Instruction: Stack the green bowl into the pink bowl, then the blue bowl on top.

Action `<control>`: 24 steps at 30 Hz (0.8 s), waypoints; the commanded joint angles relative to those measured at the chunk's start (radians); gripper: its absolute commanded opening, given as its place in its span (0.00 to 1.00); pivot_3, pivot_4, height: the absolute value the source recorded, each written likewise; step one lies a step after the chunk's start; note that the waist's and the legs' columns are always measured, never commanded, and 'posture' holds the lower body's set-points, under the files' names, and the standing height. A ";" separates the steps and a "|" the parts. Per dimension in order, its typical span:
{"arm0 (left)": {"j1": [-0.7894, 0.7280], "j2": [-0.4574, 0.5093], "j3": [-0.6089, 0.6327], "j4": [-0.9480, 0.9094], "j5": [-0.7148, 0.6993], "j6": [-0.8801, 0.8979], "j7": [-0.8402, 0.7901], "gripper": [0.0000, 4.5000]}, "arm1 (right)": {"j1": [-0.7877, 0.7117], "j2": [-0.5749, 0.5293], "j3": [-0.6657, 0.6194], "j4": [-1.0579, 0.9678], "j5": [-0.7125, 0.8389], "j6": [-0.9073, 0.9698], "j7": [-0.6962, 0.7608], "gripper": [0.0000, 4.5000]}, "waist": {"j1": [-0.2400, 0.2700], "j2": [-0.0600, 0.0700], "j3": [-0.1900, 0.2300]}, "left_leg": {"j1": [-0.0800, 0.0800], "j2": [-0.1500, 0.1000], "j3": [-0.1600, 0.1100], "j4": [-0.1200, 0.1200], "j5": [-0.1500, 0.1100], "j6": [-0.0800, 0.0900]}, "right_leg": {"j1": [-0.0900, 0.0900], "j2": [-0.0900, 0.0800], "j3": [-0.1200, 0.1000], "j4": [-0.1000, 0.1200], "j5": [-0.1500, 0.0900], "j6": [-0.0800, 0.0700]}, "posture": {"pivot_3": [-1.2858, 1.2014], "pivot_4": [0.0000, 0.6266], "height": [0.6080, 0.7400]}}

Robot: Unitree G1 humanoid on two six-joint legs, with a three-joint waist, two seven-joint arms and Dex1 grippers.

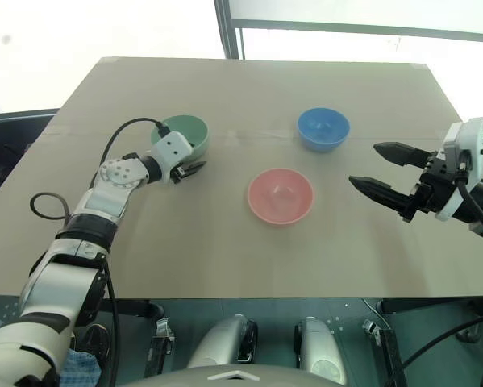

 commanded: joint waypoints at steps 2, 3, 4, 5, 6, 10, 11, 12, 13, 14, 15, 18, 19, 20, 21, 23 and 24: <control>-0.061 -0.002 -0.004 0.047 0.018 -0.049 -0.022 0.14 | 0.001 -0.021 -0.014 -0.024 0.016 -0.023 -0.010 1.00 | 0.000 0.000 0.000 | 0.000 0.000 0.000 0.000 0.000 0.000 | 0.000 0.000 0.000 0.000 0.000 0.000 | 0.52 0.24 1.00; -0.066 -0.002 -0.004 0.055 0.021 -0.055 -0.026 0.06 | 0.004 -0.021 -0.015 -0.026 0.016 -0.024 -0.012 1.00 | 0.000 0.000 0.000 | 0.000 0.000 0.000 0.001 0.000 0.000 | 0.000 0.000 0.000 0.000 0.000 0.000 | 0.52 0.24 1.00; -0.073 -0.003 -0.004 0.067 0.024 -0.060 -0.030 0.01 | 0.006 -0.020 -0.014 -0.028 0.016 -0.025 -0.014 1.00 | 0.000 0.000 0.000 | 0.000 0.000 0.000 0.001 0.000 0.000 | 0.000 0.000 0.000 0.000 0.000 0.000 | 0.52 0.24 1.00; -0.080 -0.003 -0.004 0.075 0.027 -0.064 -0.034 0.01 | 0.010 -0.018 -0.014 -0.031 0.016 -0.026 -0.016 1.00 | 0.000 0.000 0.000 | 0.000 0.000 0.000 0.001 0.000 0.000 | 0.000 0.000 0.000 0.000 0.000 0.000 | 0.52 0.24 1.00; -0.086 -0.004 -0.003 0.083 0.029 -0.067 -0.037 0.01 | 0.011 -0.017 -0.013 -0.032 0.016 -0.027 -0.019 1.00 | 0.000 0.000 0.000 | 0.000 0.000 0.000 0.001 0.000 0.000 | 0.000 0.000 0.000 0.000 0.000 0.000 | 0.52 0.24 1.00; -0.117 -0.005 -0.004 0.101 0.032 -0.101 -0.071 0.01 | 0.015 -0.015 -0.007 -0.034 0.019 -0.032 -0.027 1.00 | 0.001 -0.001 0.000 | -0.001 0.000 0.000 0.001 0.000 0.000 | 0.000 0.000 0.000 0.000 0.000 0.000 | 0.52 0.24 1.00; -0.129 -0.008 -0.003 0.101 0.030 -0.113 -0.082 0.01 | 0.015 -0.015 -0.005 -0.032 0.019 -0.033 -0.028 1.00 | 0.002 -0.001 0.001 | -0.001 0.000 0.000 0.002 0.000 0.000 | 0.000 0.000 0.000 0.001 0.000 0.000 | 0.52 0.24 1.00; -0.141 -0.014 0.000 0.100 0.021 -0.124 -0.099 0.01 | 0.015 -0.016 -0.004 -0.030 0.018 -0.035 -0.028 1.00 | 0.003 -0.001 0.001 | -0.001 0.000 0.000 0.002 0.000 0.000 | 0.000 0.000 0.000 0.001 0.000 0.000 | 0.52 0.24 1.00; -0.152 -0.022 0.004 0.092 0.010 -0.133 -0.119 0.01 | 0.016 -0.017 -0.004 -0.028 0.018 -0.038 -0.028 1.00 | 0.004 -0.001 0.001 | -0.001 0.000 0.000 0.002 0.000 0.000 | 0.000 0.000 -0.001 0.001 0.000 0.000 | 0.52 0.24 1.00; -0.164 -0.033 0.008 0.076 -0.009 -0.143 -0.151 0.01 | 0.016 -0.019 -0.003 -0.026 0.017 -0.040 -0.026 1.00 | 0.004 -0.001 0.001 | -0.001 0.000 0.000 0.002 0.000 0.000 | 0.000 0.000 -0.001 0.001 0.000 0.000 | 0.52 0.24 1.00; -0.173 -0.043 0.012 0.059 -0.028 -0.154 -0.182 0.01 | 0.016 -0.020 -0.002 -0.024 0.017 -0.042 -0.025 1.00 | 0.004 -0.001 0.001 | -0.001 -0.001 0.000 0.003 0.000 0.000 | 0.000 0.000 -0.001 0.001 0.000 0.000 | 0.52 0.24 1.00; -0.162 -0.065 -0.005 -0.082 -0.139 -0.201 -0.396 0.01 | 0.011 -0.021 0.004 -0.020 0.014 -0.046 -0.026 1.00 | 0.002 -0.001 0.001 | -0.001 -0.001 0.000 0.003 0.000 -0.001 | 0.000 0.000 -0.001 0.001 0.000 0.000 | 0.52 0.24 1.00; -0.146 -0.064 -0.022 -0.156 -0.182 -0.204 -0.488 0.01 | 0.010 -0.021 0.006 -0.019 0.014 -0.047 -0.026 1.00 | 0.001 -0.001 0.001 | -0.002 -0.001 0.000 0.003 0.001 -0.001 | 0.000 0.001 -0.001 0.001 0.000 0.000 | 0.52 0.24 1.00; -0.129 -0.062 -0.036 -0.228 -0.222 -0.196 -0.564 0.01 | 0.009 -0.020 0.008 -0.019 0.013 -0.048 -0.026 1.00 | 0.000 -0.001 0.001 | -0.003 0.000 0.000 0.003 0.001 -0.002 | -0.001 0.001 -0.001 0.001 0.000 0.000 | 0.52 0.24 1.00; -0.111 -0.056 -0.048 -0.305 -0.262 -0.166 -0.629 0.01 | 0.009 -0.020 0.010 -0.019 0.013 -0.049 -0.026 1.00 | 0.000 -0.001 0.001 | -0.003 0.000 0.000 0.003 0.002 -0.002 | -0.001 0.001 -0.001 0.000 0.000 0.000 | 0.52 0.24 1.00; -0.082 -0.046 -0.064 -0.440 -0.336 -0.103 -0.722 0.01 | 0.008 -0.019 0.012 -0.019 0.013 -0.050 -0.026 1.00 | -0.003 -0.001 0.000 | -0.003 0.000 0.000 0.003 0.002 -0.002 | -0.001 0.001 0.000 0.000 0.000 0.000 | 0.52 0.24 1.00; -0.063 -0.035 -0.077 -0.514 -0.385 -0.064 -0.785 0.01 | 0.010 -0.018 0.014 -0.019 0.013 -0.051 -0.026 1.00 | -0.004 -0.001 0.000 | -0.002 0.000 0.000 0.003 0.002 -0.002 | 0.000 0.001 0.000 0.000 0.000 0.000 | 0.52 0.24 1.00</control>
